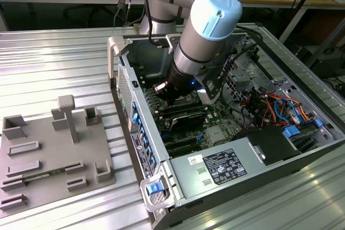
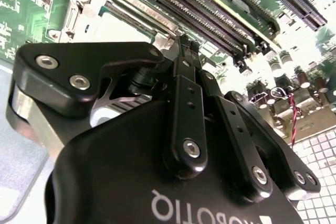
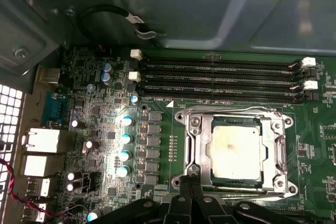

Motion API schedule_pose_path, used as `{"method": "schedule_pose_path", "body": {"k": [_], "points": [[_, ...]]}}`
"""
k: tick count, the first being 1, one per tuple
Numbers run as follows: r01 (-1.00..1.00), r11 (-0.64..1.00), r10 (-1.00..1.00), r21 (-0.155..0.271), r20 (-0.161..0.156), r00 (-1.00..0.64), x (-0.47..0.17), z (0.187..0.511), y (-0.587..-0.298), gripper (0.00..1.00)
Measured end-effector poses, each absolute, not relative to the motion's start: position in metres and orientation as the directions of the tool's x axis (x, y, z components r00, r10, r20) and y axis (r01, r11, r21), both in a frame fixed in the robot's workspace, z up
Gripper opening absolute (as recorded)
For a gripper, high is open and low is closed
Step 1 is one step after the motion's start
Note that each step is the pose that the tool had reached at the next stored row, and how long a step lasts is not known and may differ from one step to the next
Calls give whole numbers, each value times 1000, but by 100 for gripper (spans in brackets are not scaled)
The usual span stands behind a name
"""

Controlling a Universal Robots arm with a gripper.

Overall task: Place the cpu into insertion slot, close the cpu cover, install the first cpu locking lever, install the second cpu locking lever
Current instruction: 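Install the second cpu locking lever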

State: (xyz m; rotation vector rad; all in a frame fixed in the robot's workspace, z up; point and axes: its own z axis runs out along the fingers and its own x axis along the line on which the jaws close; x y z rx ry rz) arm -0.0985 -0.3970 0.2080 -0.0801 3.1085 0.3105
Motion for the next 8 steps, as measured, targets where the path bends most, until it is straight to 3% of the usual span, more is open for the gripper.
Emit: {"method": "schedule_pose_path", "body": {"k": [8], "points": [[-53,975,-49,214,-22,-999,-98,206,-397,11]]}}
